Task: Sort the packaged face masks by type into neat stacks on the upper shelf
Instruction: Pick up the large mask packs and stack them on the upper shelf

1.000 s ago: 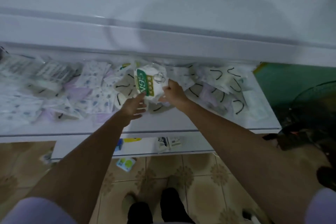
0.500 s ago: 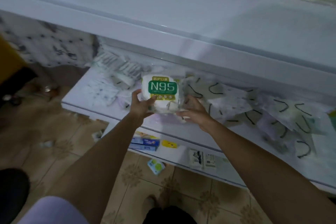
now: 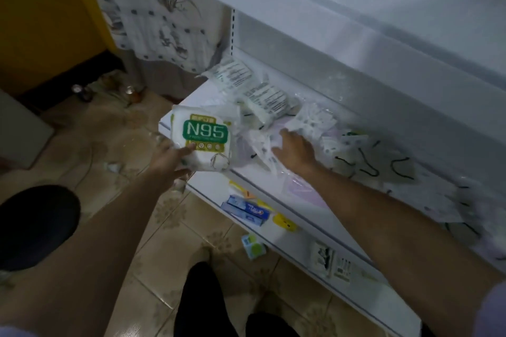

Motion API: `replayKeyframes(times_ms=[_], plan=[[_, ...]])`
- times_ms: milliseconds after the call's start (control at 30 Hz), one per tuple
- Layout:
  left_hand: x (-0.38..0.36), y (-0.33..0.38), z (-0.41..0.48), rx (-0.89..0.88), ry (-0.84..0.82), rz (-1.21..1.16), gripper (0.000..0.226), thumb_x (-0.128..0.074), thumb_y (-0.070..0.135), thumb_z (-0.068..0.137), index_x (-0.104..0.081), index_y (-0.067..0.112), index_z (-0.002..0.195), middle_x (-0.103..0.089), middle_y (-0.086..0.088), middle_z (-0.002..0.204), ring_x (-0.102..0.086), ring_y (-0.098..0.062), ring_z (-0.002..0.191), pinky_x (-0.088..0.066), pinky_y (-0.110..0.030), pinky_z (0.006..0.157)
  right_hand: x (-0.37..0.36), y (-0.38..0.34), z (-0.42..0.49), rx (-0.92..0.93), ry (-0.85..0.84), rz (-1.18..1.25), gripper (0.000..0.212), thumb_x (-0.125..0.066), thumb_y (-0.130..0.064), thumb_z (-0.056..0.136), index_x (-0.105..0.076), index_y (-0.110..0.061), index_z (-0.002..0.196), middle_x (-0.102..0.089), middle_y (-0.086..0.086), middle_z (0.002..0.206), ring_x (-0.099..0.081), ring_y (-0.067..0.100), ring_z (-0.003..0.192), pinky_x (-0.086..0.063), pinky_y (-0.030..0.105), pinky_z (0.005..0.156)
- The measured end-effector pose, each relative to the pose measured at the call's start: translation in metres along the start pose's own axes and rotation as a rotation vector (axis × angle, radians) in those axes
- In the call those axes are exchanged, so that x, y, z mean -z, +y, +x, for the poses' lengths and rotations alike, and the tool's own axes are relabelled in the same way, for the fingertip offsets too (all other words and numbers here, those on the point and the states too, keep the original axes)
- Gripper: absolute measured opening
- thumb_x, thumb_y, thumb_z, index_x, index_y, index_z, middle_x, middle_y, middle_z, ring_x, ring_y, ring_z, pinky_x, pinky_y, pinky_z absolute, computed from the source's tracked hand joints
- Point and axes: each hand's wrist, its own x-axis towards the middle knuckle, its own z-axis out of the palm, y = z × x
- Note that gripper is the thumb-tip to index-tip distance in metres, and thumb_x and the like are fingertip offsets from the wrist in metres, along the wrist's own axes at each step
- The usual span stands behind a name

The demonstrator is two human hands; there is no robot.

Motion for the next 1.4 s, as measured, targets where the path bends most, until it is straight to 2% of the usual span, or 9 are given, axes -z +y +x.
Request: replayKeyframes(times_ms=[233, 400, 667, 767, 933, 1033, 1167, 1233, 1400], plan=[[0.042, 0.021, 0.06, 0.075, -0.085, 0.015, 0.036, -0.063, 0.01, 0.087, -0.052, 0.013, 0.121, -0.065, -0.004, 0.11, -0.063, -0.021, 0.095, -0.055, -0.033, 0.059, -0.006, -0.041, 0.08, -0.166, 0.038, -0.112, 0.061, -0.055, -0.036, 0.091, -0.03, -0.01, 0.141, -0.033, 0.016, 0.145, -0.033, 0.033, 0.133, -0.032, 0.049, 0.103], [0.055, 0.031, 0.081, 0.124, -0.114, 0.06, 0.018, -0.059, 0.005, 0.087, -0.058, 0.017, 0.101, -0.066, -0.003, 0.099, -0.063, -0.022, 0.086, -0.056, -0.027, 0.05, -0.02, -0.053, 0.103, -0.249, 0.02, -0.247, 0.054, -0.057, -0.026, 0.089, -0.035, -0.013, 0.136, -0.039, 0.017, 0.14, -0.035, 0.036, 0.131, -0.025, 0.058, 0.106], [0.06, 0.044, 0.097, 0.151, -0.129, 0.131, 0.044, -0.065, 0.01, 0.084, -0.05, 0.011, 0.125, -0.062, -0.011, 0.118, -0.063, -0.026, 0.094, -0.056, -0.03, 0.053, 0.012, -0.037, 0.118, -0.26, 0.314, -0.263, 0.03, -0.043, -0.001, 0.091, -0.048, -0.001, 0.121, -0.055, 0.02, 0.122, -0.05, 0.036, 0.116, -0.031, 0.049, 0.103], [0.049, 0.057, 0.099, 0.119, -0.143, 0.125, 0.044, -0.064, 0.008, 0.084, -0.049, 0.012, 0.126, -0.062, -0.011, 0.118, -0.064, -0.025, 0.09, -0.055, -0.035, 0.056, 0.053, -0.035, 0.109, -0.357, 0.47, -0.015, 0.03, -0.033, -0.009, 0.099, -0.05, 0.002, 0.121, -0.054, 0.023, 0.127, -0.048, 0.034, 0.119, -0.026, 0.037, 0.103], [0.02, 0.075, 0.09, 0.125, -0.199, 0.109, 0.042, -0.061, 0.01, 0.087, -0.047, 0.012, 0.126, -0.058, -0.009, 0.12, -0.059, -0.024, 0.093, -0.052, -0.038, 0.075, 0.098, -0.052, 0.074, -0.437, 0.338, 0.521, 0.042, -0.029, -0.014, 0.102, -0.032, 0.002, 0.14, -0.032, 0.019, 0.149, -0.03, 0.029, 0.136, -0.02, 0.024, 0.1], [0.005, 0.079, 0.084, 0.118, -0.193, 0.13, 0.045, -0.062, 0.009, 0.086, -0.043, 0.014, 0.126, -0.053, -0.01, 0.119, -0.053, -0.027, 0.101, -0.049, -0.04, 0.082, 0.102, -0.059, 0.073, -0.55, 0.293, 0.909, 0.032, -0.033, -0.007, 0.1, -0.047, 0.011, 0.122, -0.047, 0.027, 0.129, -0.049, 0.031, 0.113, -0.033, 0.033, 0.105], [-0.006, 0.077, 0.078, 0.116, -0.22, 0.129, 0.043, -0.064, 0.01, 0.085, -0.044, 0.014, 0.124, -0.053, -0.01, 0.122, -0.054, -0.026, 0.1, -0.05, -0.04, 0.079, 0.085, -0.076, 0.063, -0.634, 0.278, 1.547, 0.021, -0.041, -0.003, 0.096, -0.056, -0.009, 0.109, -0.056, 0.021, 0.112, -0.055, 0.026, 0.08, -0.057, 0.033, 0.059], [-0.01, 0.076, 0.073, 0.126, -0.232, 0.103, 0.038, -0.063, 0.01, 0.086, -0.046, 0.015, 0.119, -0.052, -0.011, 0.122, -0.055, -0.025, 0.099, -0.05, -0.039, 0.078, 0.071, -0.084, 0.052, -0.65, 0.097, 1.635, 0.018, -0.045, -0.012, 0.096, -0.057, -0.011, 0.11, -0.06, 0.013, 0.104, -0.059, 0.025, 0.077, -0.055, 0.031, 0.048], [-0.011, 0.076, 0.051, 0.138, -0.183, -0.037, 0.027, -0.047, 0.005, 0.087, -0.047, 0.015, 0.112, -0.049, -0.011, 0.118, -0.052, -0.027, 0.103, -0.049, -0.038, 0.076, 0.059, -0.101, 0.03, -0.568, -0.061, 1.457, 0.018, -0.045, -0.038, 0.093, -0.057, -0.026, 0.095, -0.056, -0.01, 0.086, -0.05, 0.012, 0.077, -0.042, 0.032, 0.076]])
